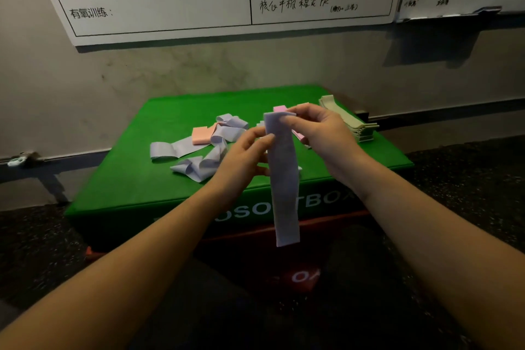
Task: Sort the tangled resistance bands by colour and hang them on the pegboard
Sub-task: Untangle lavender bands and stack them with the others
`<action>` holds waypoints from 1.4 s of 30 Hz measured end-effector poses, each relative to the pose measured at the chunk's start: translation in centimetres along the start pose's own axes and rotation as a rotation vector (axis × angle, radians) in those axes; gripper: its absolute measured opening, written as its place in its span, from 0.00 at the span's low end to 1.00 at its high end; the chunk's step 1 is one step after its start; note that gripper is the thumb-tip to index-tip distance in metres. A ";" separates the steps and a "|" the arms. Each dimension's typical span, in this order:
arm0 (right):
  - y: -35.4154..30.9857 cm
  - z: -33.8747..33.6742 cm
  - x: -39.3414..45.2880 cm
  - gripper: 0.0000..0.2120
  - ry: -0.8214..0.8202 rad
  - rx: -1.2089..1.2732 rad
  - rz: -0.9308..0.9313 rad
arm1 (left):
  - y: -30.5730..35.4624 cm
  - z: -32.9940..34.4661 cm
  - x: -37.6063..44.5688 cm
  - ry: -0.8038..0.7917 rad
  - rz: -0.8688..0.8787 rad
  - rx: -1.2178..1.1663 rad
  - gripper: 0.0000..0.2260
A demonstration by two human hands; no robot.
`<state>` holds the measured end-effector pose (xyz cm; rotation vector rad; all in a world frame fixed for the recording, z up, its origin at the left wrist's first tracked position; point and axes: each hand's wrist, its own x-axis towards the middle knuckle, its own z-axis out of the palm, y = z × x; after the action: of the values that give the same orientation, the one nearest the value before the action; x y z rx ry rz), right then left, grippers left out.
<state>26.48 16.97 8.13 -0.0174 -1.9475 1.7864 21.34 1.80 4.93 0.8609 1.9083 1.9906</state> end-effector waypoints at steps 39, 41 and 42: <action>15.9 -7.0 7.1 0.23 -0.195 0.012 0.224 | -7.7 -3.5 25.2 0.385 -0.300 -0.038 0.18; 16.0 -7.6 7.7 0.26 -0.304 -0.054 0.180 | -8.2 -3.5 25.9 0.375 -0.301 -0.018 0.17; 15.9 -7.7 8.0 0.26 -0.344 -0.098 0.144 | -8.4 -3.5 26.1 0.371 -0.300 -0.006 0.16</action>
<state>17.23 29.07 -3.88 0.1279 -2.3263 1.8831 -3.19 14.44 3.09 0.1889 2.0687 2.0692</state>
